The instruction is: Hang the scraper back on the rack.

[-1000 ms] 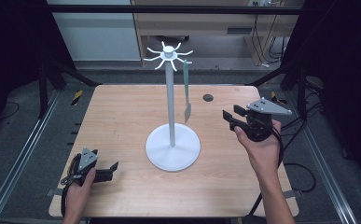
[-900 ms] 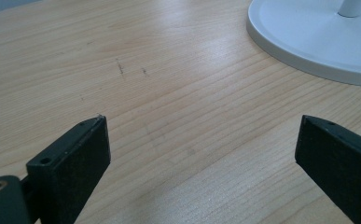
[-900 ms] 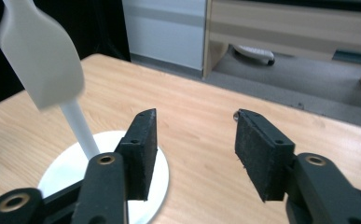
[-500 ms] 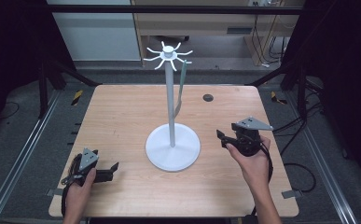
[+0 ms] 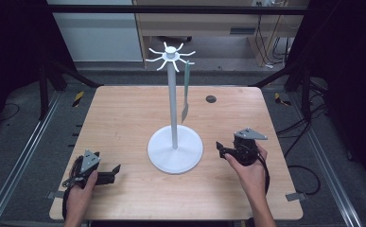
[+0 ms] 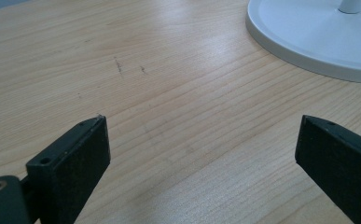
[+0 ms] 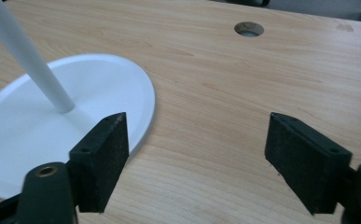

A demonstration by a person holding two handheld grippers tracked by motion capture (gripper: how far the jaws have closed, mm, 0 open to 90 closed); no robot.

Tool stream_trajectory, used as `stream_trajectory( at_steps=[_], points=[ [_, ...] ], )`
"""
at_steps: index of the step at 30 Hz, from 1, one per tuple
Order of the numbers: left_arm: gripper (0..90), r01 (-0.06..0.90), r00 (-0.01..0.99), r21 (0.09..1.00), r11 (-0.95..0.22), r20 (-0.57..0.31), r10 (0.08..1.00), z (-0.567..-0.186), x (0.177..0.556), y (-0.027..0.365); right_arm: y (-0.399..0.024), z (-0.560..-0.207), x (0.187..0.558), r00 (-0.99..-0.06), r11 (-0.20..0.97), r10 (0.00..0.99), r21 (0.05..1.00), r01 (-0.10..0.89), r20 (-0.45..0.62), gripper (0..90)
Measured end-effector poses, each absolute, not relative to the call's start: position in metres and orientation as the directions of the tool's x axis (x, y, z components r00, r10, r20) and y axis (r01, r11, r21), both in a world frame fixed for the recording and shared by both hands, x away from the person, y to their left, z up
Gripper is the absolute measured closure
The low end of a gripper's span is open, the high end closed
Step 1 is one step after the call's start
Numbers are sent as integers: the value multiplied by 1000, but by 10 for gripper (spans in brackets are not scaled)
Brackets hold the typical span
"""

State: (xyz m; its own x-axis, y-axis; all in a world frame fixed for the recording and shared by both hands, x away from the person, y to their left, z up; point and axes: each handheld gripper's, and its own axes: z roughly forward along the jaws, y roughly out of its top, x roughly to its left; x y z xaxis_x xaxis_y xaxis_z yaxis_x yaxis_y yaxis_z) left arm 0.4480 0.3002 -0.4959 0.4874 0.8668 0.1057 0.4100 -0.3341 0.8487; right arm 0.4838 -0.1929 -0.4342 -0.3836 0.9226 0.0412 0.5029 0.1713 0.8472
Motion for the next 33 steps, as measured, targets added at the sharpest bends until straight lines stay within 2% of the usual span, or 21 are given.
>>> stream_trajectory(
  at_steps=[2, 15, 27, 33],
  points=[
    [28, 410, 488, 848, -335, 106, 866, -496, 448, 300, -193, -440, 485, -370, 174, 928, 841, 513, 34, 173],
    [28, 410, 487, 849, -334, 106, 867, -496, 448, 300, -206, -460, 493, -296, 101, 952, 827, 553, 82, 107],
    [28, 408, 487, 849, -335, 108, 867, -496, 448, 300, -211, -477, 497, -261, 112, 964, 806, 581, 54, 113],
    [28, 406, 483, 852, -331, 108, 869, -495, 448, 301, -215, -481, 495, -249, 75, 965, 833, 549, 78, 140]
  ],
)
